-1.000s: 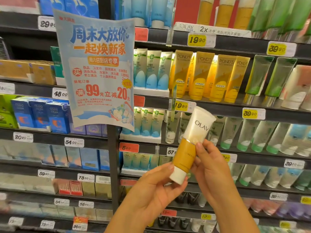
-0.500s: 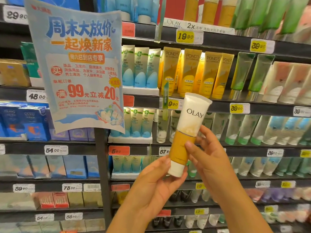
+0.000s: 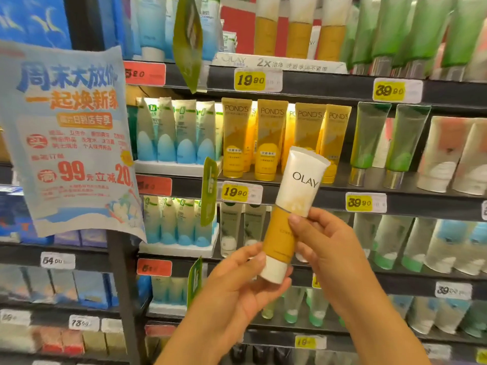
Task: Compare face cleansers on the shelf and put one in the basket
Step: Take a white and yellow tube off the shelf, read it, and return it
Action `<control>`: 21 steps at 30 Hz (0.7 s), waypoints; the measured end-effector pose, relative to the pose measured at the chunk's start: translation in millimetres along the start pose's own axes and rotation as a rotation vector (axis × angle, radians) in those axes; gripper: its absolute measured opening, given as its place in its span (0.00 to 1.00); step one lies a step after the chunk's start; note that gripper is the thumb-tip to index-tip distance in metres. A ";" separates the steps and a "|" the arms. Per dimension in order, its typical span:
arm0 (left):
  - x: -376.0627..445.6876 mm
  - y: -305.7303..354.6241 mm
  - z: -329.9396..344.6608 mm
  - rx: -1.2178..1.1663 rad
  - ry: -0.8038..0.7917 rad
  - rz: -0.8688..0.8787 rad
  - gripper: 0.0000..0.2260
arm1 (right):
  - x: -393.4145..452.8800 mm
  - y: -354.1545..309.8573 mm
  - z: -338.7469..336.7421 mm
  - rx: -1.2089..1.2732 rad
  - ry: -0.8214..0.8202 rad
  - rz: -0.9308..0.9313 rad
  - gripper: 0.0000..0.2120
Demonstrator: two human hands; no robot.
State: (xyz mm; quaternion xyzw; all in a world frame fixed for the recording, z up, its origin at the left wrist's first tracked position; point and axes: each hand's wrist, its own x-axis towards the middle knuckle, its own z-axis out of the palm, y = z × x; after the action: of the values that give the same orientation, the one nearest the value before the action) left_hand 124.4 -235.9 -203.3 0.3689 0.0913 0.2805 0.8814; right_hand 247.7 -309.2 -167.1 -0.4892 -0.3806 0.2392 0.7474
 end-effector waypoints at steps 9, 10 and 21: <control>46.1 9.7 64.7 0.892 0.205 0.458 0.18 | 58.8 -50.8 -35.7 -0.007 -0.221 -0.149 0.17; 48.6 13.3 71.7 0.925 0.221 0.505 0.18 | 64.4 -56.8 -35.5 -0.008 -0.251 -0.164 0.17; 76.4 65.2 121.5 1.160 0.424 0.868 0.17 | 121.7 -106.9 -8.7 0.065 -0.371 -0.347 0.15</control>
State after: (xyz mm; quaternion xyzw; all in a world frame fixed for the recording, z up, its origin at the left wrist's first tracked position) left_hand 204.4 -228.6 -67.6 0.7147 0.2383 0.5746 0.3197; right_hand 325.6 -268.6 -30.8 -0.3399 -0.5815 0.2053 0.7101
